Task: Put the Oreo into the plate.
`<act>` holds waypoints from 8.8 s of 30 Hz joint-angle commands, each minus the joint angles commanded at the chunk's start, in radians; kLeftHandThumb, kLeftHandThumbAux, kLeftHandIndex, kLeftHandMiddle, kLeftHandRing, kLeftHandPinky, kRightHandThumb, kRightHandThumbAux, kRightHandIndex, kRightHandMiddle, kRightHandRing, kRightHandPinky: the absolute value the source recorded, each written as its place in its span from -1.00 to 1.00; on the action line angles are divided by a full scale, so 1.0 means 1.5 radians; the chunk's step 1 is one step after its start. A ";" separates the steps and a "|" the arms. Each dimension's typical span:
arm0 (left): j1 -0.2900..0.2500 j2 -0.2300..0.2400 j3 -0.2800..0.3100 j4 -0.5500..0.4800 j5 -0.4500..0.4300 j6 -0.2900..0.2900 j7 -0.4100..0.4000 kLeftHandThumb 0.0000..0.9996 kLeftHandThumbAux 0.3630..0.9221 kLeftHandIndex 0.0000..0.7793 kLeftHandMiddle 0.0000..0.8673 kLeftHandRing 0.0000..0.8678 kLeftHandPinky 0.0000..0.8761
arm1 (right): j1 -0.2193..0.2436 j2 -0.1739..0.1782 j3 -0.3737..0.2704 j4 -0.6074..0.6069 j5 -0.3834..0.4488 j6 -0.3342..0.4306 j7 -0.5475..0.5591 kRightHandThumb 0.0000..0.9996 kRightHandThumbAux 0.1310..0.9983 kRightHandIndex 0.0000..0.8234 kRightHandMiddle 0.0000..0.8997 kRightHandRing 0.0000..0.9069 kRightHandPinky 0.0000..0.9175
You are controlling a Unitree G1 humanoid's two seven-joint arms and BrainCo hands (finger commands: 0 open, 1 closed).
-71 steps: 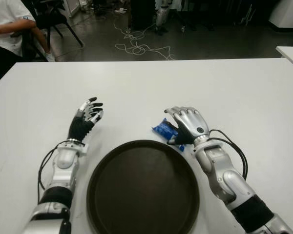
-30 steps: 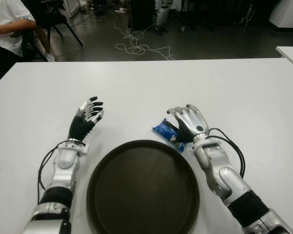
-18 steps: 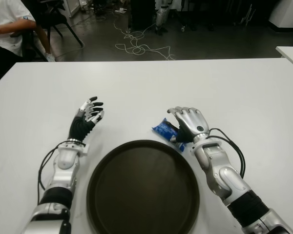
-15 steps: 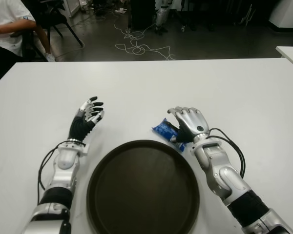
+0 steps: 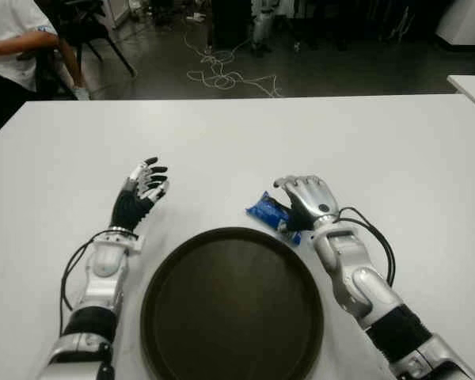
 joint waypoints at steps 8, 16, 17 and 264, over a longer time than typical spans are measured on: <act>-0.002 -0.003 0.000 0.002 -0.001 0.003 0.002 -0.95 -0.26 -0.55 -0.42 -0.44 -0.53 | -0.007 0.004 -0.005 0.060 0.039 -0.051 -0.062 -1.00 0.76 -0.02 0.09 0.08 0.00; -0.002 -0.004 -0.001 0.000 0.006 0.004 0.009 -0.94 -0.21 -0.57 -0.40 -0.42 -0.49 | -0.016 0.005 -0.005 0.092 0.069 -0.069 -0.078 -1.00 0.77 0.01 0.15 0.15 0.06; -0.002 -0.003 -0.002 -0.001 0.008 0.004 0.010 -0.95 -0.22 -0.58 -0.40 -0.43 -0.50 | -0.016 0.005 -0.005 0.098 0.073 -0.072 -0.081 -1.00 0.77 0.03 0.16 0.16 0.06; 0.020 -0.019 -0.012 -0.042 -0.004 0.015 0.021 -0.92 -0.18 -0.58 -0.41 -0.41 -0.43 | -0.079 -0.026 -0.106 0.250 0.270 -0.192 -0.157 -1.00 0.68 -0.50 -0.52 -0.49 -0.49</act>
